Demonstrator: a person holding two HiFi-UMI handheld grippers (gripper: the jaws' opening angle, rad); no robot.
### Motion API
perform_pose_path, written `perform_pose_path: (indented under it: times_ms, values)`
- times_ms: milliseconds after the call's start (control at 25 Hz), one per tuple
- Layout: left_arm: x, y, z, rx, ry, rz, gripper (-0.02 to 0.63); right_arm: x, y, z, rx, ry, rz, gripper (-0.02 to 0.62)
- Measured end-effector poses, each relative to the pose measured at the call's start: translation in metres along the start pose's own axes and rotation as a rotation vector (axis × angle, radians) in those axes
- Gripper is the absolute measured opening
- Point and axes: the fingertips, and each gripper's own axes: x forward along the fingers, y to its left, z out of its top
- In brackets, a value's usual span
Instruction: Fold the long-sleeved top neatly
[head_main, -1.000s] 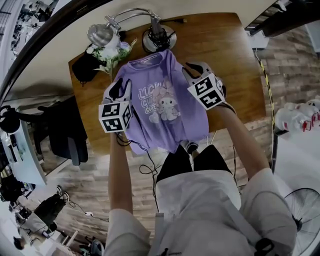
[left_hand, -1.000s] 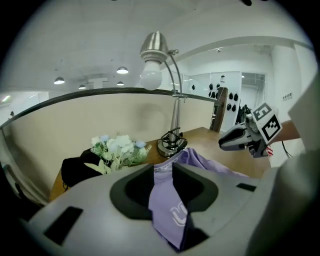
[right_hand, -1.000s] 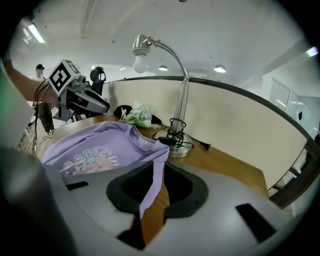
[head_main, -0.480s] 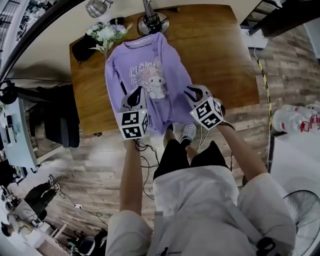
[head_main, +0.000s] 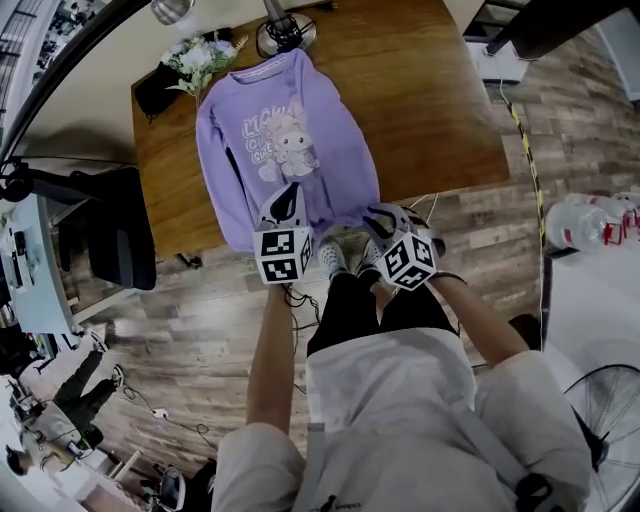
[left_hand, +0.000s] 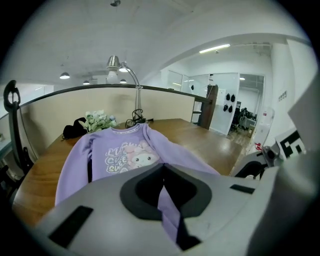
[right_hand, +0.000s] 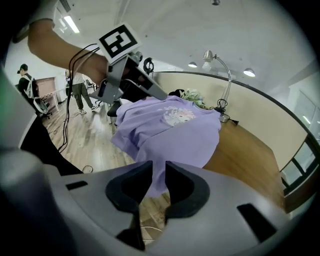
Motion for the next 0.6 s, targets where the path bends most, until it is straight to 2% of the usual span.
perform_pose_path:
  times_ms: [200, 360, 480, 600]
  values:
    - [-0.004, -0.02, -0.021, 0.011, 0.023, -0.025, 0.023, 0.013, 0.034, -0.041, 0.086, 0.072, -0.007, 0.12]
    - [-0.017, -0.029, -0.043, -0.003, 0.034, -0.034, 0.023, 0.036, 0.051, -0.065, 0.114, 0.133, -0.092, 0.217]
    - [-0.026, -0.031, -0.058, -0.01, 0.036, -0.034, 0.023, 0.055, 0.053, -0.079, 0.252, 0.165, -0.183, 0.295]
    - [-0.03, -0.029, -0.074, -0.019, 0.043, -0.031, 0.023, 0.067, 0.048, -0.08, 0.398, 0.128, -0.273, 0.313]
